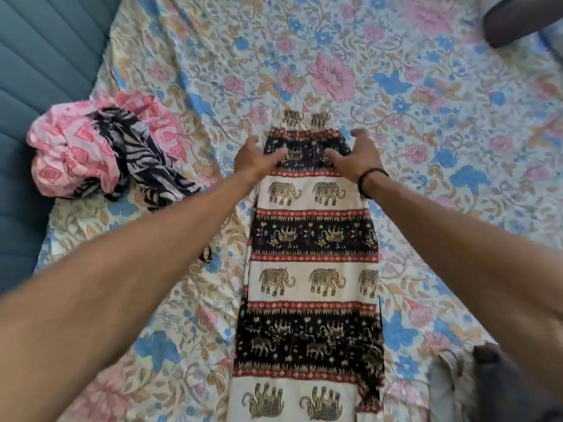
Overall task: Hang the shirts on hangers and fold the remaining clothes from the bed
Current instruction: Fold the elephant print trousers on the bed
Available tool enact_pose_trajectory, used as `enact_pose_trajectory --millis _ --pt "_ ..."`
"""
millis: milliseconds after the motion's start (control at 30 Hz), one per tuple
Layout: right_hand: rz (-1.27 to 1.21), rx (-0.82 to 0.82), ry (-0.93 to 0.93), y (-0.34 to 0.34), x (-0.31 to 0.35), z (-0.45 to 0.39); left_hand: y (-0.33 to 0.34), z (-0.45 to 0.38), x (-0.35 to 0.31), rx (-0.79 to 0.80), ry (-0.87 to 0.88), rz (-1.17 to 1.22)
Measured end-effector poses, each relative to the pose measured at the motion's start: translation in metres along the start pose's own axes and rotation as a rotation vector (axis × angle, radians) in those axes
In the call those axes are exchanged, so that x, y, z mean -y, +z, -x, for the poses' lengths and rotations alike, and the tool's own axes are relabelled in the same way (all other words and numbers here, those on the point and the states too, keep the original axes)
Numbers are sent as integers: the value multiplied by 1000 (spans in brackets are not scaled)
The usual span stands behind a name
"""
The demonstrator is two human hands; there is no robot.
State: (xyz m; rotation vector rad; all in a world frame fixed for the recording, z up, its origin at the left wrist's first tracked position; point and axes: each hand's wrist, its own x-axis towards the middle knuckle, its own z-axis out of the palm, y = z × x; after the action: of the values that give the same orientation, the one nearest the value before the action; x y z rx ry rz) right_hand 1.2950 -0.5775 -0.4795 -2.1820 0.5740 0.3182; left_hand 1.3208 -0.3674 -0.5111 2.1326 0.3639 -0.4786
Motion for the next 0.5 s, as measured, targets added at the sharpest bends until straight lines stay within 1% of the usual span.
enact_pose_trajectory --millis 33,100,167,233,300,400,467,500 --pt "9 56 13 1 4 -14 4 -16 -8 41 -29 31" --pt "56 118 4 6 12 -34 4 -38 -20 73 -68 125" --pt "114 115 -13 11 18 -47 9 -56 -24 47 -112 172" --pt "139 87 -5 12 19 -56 16 -68 -28 59 -136 188" --pt "86 64 -12 9 16 -57 20 -67 -34 96 -115 171" --pt "-120 16 -113 2 0 -30 9 -41 -33 39 75 35" --pt "-143 -45 -242 -6 -27 2 -4 -3 -19 -38 251 -81" --pt "-112 -78 -318 -9 -44 22 -8 17 -6 -66 321 -119"
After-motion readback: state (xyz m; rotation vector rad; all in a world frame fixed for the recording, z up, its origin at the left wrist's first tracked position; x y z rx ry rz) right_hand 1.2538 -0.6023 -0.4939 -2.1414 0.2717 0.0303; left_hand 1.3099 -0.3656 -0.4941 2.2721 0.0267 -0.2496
